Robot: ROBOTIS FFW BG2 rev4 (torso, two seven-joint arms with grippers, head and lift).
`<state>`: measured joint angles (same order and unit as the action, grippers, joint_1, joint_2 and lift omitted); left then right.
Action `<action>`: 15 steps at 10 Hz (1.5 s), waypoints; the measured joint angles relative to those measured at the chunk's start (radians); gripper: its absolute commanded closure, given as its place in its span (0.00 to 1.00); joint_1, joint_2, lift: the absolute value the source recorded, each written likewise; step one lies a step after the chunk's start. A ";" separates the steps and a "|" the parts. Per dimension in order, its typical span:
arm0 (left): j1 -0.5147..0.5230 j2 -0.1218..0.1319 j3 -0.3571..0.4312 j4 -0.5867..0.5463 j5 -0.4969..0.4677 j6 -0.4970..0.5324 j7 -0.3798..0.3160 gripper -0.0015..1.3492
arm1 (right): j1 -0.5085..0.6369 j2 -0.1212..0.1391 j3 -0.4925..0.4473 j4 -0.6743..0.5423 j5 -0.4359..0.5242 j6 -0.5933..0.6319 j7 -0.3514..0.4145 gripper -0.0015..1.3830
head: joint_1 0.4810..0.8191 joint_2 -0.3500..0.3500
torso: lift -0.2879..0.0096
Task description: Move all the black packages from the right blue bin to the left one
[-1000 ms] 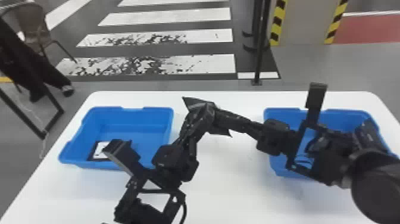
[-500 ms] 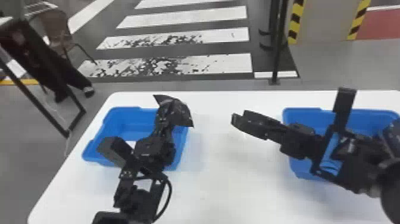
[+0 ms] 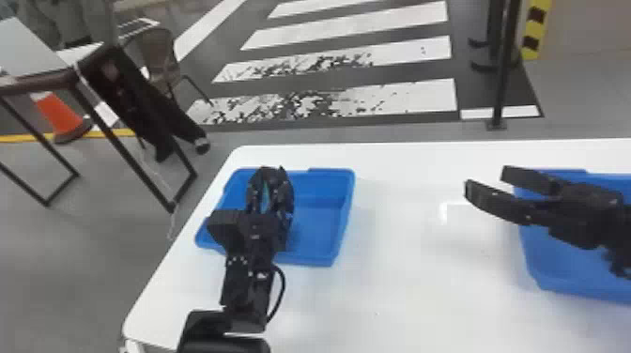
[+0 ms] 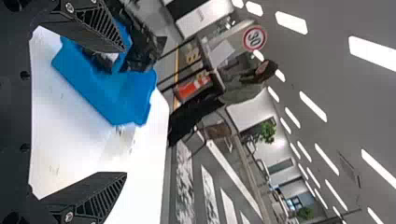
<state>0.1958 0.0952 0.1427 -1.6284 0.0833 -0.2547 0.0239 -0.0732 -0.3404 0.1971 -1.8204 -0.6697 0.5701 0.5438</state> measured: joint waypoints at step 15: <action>0.226 0.026 -0.239 -0.356 0.216 0.085 -0.149 0.18 | 0.254 0.083 -0.155 -0.292 0.250 0.263 -0.820 0.06 | 0.63 0.38 | 0.40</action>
<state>0.4221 0.1212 -0.0967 -1.9848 0.2998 -0.1693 -0.1250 0.1809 -0.2570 0.0419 -2.1128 -0.4199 0.8328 -0.2761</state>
